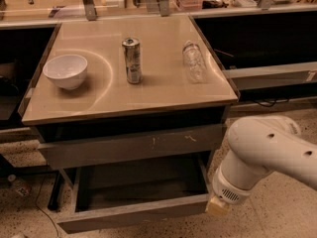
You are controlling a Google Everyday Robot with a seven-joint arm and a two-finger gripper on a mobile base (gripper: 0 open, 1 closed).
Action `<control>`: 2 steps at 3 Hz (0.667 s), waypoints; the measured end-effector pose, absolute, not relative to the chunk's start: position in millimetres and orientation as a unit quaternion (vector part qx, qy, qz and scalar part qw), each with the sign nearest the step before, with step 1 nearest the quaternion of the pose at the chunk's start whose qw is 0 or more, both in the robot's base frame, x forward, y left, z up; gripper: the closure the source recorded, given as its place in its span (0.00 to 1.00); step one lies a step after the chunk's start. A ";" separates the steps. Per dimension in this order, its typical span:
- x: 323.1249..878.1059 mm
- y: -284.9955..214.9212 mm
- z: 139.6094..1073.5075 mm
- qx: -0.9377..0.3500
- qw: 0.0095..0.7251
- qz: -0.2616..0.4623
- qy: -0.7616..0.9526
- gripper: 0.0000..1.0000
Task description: Close middle drawer
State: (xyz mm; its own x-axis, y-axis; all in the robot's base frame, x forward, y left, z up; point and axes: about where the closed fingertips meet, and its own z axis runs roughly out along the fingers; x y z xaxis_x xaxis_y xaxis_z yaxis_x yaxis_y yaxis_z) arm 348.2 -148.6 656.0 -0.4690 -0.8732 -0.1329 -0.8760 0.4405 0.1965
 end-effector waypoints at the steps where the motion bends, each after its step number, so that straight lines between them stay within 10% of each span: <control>1: 335.4 -149.9 591.7 -0.476 -0.024 0.151 0.866 1.00; 2: 330.6 -152.5 539.0 -0.445 -0.047 0.168 0.878 1.00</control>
Offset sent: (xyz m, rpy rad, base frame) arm -0.0210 -0.0064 -0.1808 0.0265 0.2346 -0.2141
